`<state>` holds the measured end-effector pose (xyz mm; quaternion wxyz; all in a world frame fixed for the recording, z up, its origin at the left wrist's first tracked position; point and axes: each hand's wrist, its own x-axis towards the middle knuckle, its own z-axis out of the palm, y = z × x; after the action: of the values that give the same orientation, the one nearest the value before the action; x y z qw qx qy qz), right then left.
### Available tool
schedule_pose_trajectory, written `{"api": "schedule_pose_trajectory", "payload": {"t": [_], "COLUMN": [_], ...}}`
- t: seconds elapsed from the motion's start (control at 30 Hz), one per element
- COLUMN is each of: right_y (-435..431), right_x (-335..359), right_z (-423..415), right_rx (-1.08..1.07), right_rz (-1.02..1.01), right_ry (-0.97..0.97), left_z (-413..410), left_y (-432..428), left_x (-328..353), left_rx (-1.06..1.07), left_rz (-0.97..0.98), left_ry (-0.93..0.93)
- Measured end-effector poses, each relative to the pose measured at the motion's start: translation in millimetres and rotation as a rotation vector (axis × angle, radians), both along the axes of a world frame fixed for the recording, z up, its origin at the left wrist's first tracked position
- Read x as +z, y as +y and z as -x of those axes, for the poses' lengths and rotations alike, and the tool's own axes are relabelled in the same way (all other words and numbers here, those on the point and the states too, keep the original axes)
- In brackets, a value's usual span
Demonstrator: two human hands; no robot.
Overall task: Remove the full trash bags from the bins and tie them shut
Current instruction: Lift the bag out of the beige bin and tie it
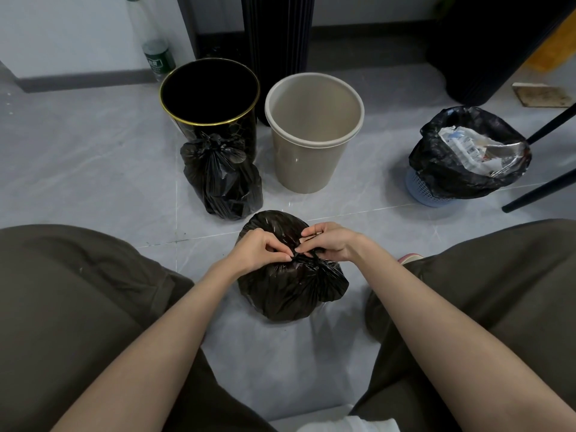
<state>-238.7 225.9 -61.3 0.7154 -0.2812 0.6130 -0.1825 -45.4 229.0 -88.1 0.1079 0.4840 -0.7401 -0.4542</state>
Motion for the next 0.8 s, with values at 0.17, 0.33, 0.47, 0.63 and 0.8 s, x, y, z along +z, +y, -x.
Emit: {"api": "schedule_pose_trajectory", "payload": {"t": [0.17,0.33,0.47,0.63,0.8], "right_y": [4.0,5.6,9.2,21.6,30.5], "right_x": [5.1,3.9,0.7,-19.6,-34.6], "right_z": [2.5,3.2,4.6,5.9,-1.7], "right_rx": [0.148,0.293,0.353,0.256,0.136], "right_rz": [0.244,0.444,0.689,0.900,0.909], "right_ry": [0.185,0.353,0.504,0.704,0.744], "left_z": [-0.5,13.1,17.1,13.9,18.8], "left_y": [-10.0,-19.8,-16.9,-15.1,-0.7], "left_x": [4.8,2.2,-6.6,-8.4,4.3], "left_rx": [0.136,-0.230,-0.345,-0.152,-0.067], "left_rz": [0.168,0.178,0.133,0.066,-0.052], "left_ry": [-0.084,-0.340,-0.444,-0.235,-0.127]}}
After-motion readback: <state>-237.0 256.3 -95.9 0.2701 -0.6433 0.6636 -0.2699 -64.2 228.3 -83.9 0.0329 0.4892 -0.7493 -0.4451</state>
